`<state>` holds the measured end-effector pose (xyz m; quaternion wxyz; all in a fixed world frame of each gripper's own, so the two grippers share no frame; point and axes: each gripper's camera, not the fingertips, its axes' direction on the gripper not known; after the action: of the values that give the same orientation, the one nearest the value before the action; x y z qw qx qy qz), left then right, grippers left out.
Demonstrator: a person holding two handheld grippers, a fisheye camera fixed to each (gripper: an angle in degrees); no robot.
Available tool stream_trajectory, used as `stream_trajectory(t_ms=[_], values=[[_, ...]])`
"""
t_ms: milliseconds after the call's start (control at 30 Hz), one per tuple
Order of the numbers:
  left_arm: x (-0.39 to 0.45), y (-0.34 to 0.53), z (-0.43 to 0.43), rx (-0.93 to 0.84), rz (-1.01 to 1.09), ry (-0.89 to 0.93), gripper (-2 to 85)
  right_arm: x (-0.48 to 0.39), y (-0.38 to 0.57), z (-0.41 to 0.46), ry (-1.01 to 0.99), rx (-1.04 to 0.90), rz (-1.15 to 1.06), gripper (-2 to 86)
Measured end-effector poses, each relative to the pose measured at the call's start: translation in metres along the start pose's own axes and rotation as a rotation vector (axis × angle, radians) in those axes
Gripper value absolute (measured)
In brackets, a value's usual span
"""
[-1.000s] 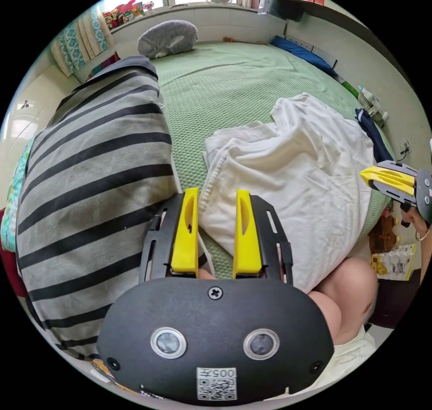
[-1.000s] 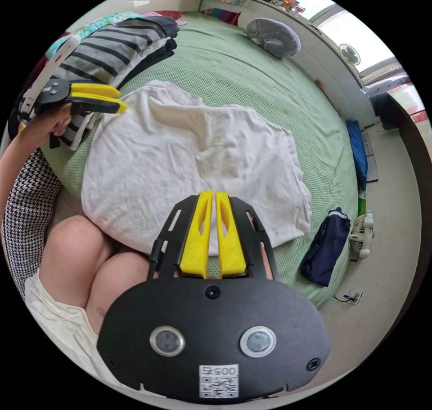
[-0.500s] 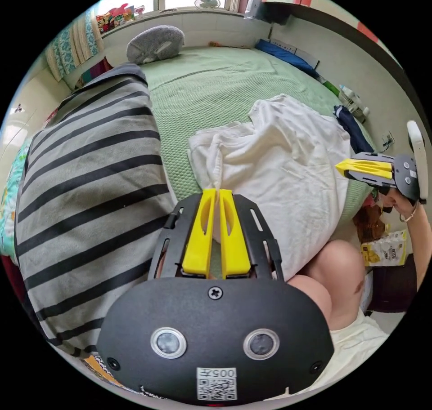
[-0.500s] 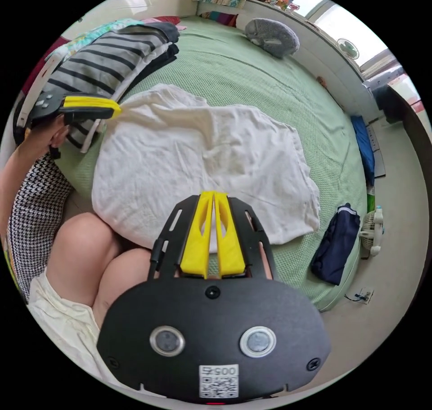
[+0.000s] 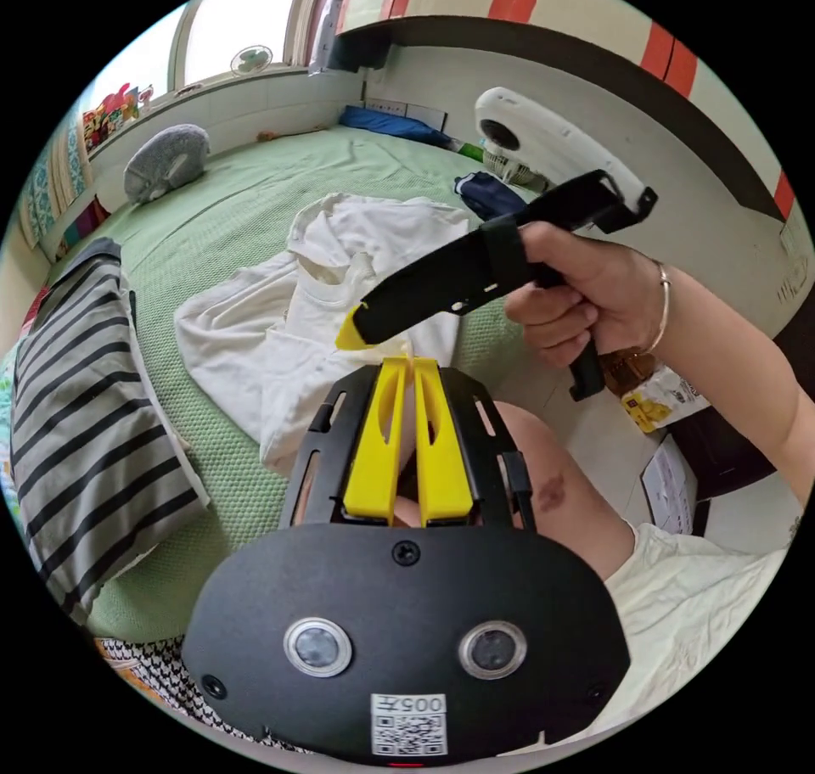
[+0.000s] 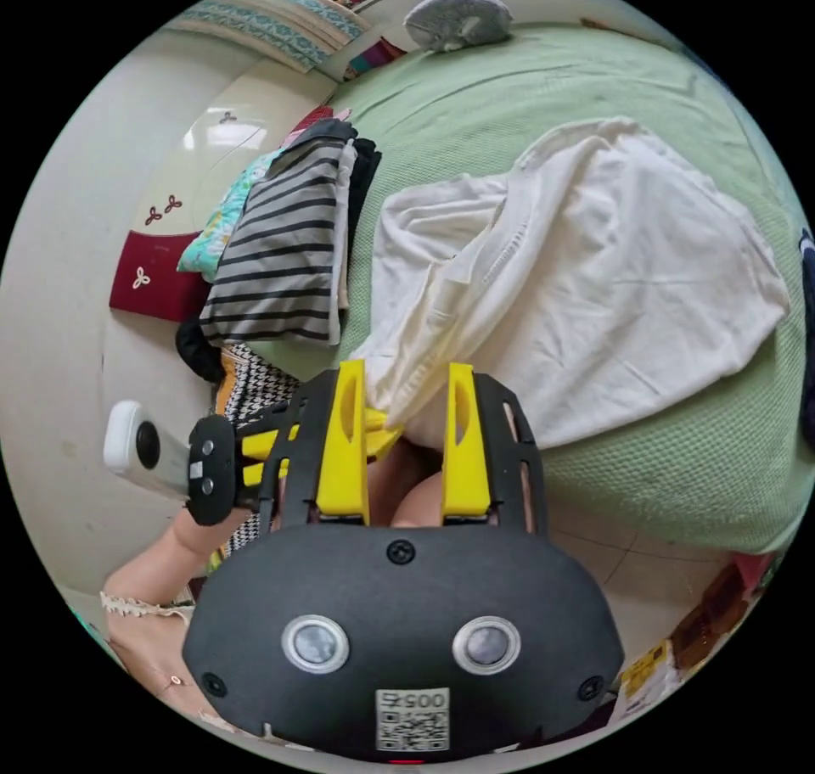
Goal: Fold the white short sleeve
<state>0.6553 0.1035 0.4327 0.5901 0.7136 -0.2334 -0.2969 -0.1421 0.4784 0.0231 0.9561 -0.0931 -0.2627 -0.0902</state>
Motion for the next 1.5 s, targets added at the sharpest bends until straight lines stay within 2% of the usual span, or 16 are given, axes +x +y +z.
stream_trajectory(t_ms=[133, 267, 367, 533, 700, 1033, 1133, 1233, 1333, 1500], values=[[0.021, 0.012, -0.006, 0.007, 0.036, 0.043, 1.5, 0.010, 0.026, -0.001, 0.096, 0.008, 0.050, 2.7], [0.025, 0.018, -0.018, 0.027, 0.054, 0.086, 3.6, 0.010, 0.068, -0.026, 0.322, 0.102, -0.004, -1.1], [0.009, 0.017, -0.026, 0.036, 0.025, 0.040, 6.9, 0.016, 0.102, -0.055, 0.434, 0.155, -0.010, -1.5], [-0.047, 0.006, -0.023, 0.012, -0.136, -0.074, 10.5, 0.033, 0.160, -0.099, 0.442, 0.229, 0.058, -1.6], [-0.101, -0.020, -0.005, -0.041, -0.223, -0.184, 12.0, 0.035, 0.216, -0.130, 0.550, 0.354, 0.130, -1.5], [-0.161, -0.065, 0.047, -0.103, -0.351, -0.264, 13.5, 0.030, 0.252, -0.148, 0.773, 0.483, 0.228, -1.5], [-0.167, -0.063, 0.073, -0.163, -0.349, -0.193, 13.3, 0.043, 0.252, -0.146, 0.824, 0.503, 0.289, -1.5], [-0.154, -0.056, 0.082, -0.138, -0.314, -0.282, 10.7, 0.060, 0.249, -0.139, 0.817, 0.493, 0.355, -1.5], [-0.138, -0.057, 0.083, -0.192, -0.245, -0.290, 3.4, 0.061, 0.245, -0.128, 0.820, 0.495, 0.370, -1.5], [-0.122, -0.047, 0.043, -0.143, -0.228, -0.393, 1.3, 0.039, 0.234, -0.120, 0.845, 0.515, 0.317, -1.5]])
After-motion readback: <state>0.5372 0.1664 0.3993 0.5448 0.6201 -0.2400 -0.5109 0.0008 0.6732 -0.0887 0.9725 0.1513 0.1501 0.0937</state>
